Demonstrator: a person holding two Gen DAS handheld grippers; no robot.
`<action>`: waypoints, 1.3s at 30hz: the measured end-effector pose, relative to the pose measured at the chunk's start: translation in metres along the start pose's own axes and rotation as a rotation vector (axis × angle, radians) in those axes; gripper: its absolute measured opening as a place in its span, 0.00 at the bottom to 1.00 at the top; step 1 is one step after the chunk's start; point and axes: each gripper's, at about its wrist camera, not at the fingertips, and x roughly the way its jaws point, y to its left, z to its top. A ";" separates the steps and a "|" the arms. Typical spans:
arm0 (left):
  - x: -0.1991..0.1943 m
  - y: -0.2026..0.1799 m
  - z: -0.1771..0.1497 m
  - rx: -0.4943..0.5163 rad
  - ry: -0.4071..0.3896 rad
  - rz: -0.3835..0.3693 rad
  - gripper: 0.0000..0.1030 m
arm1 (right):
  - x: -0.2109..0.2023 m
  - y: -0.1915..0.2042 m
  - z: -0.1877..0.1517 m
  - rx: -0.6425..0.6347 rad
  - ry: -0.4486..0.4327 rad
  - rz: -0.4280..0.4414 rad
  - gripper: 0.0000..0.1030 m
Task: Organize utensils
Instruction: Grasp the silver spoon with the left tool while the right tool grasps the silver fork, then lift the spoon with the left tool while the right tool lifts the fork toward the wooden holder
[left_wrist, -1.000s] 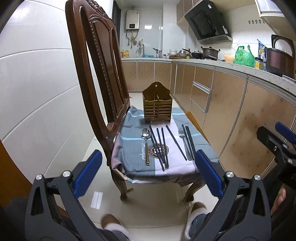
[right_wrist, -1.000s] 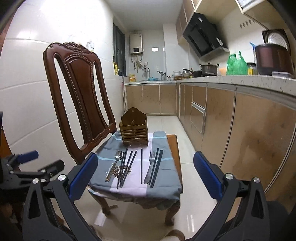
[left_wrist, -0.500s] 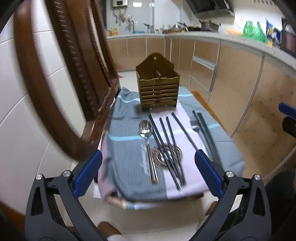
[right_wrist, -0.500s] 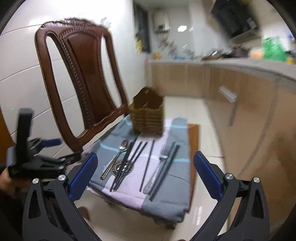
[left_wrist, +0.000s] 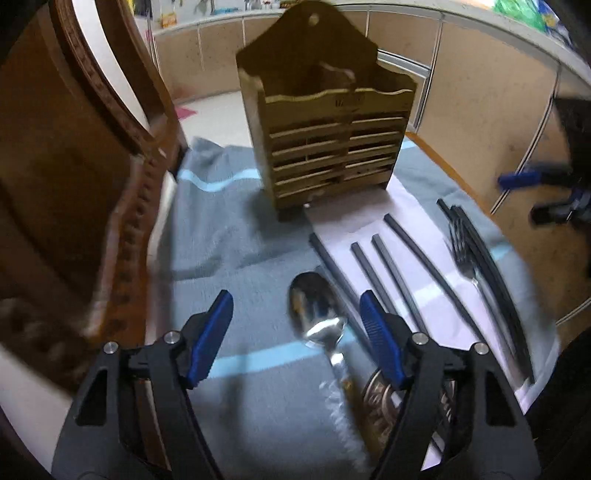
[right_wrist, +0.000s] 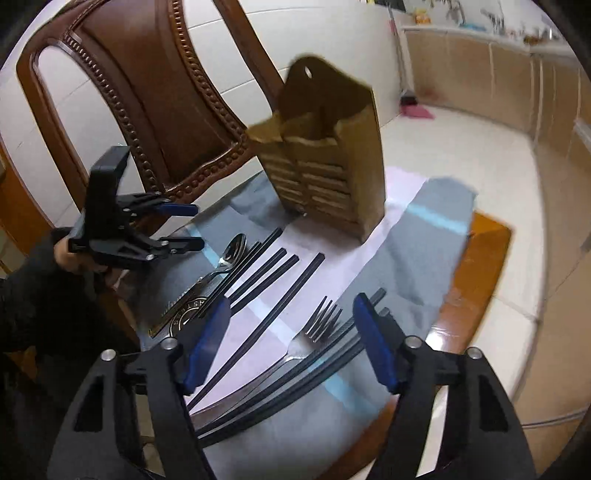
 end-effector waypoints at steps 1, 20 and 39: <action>0.011 0.000 0.002 -0.006 0.015 0.025 0.64 | 0.008 -0.006 -0.001 0.005 0.016 0.013 0.64; 0.062 0.023 0.011 -0.107 0.069 -0.138 0.43 | 0.064 -0.048 0.004 0.077 0.169 0.219 0.40; 0.037 0.006 0.013 -0.087 0.007 -0.145 0.02 | 0.045 -0.024 -0.001 0.052 0.144 0.214 0.04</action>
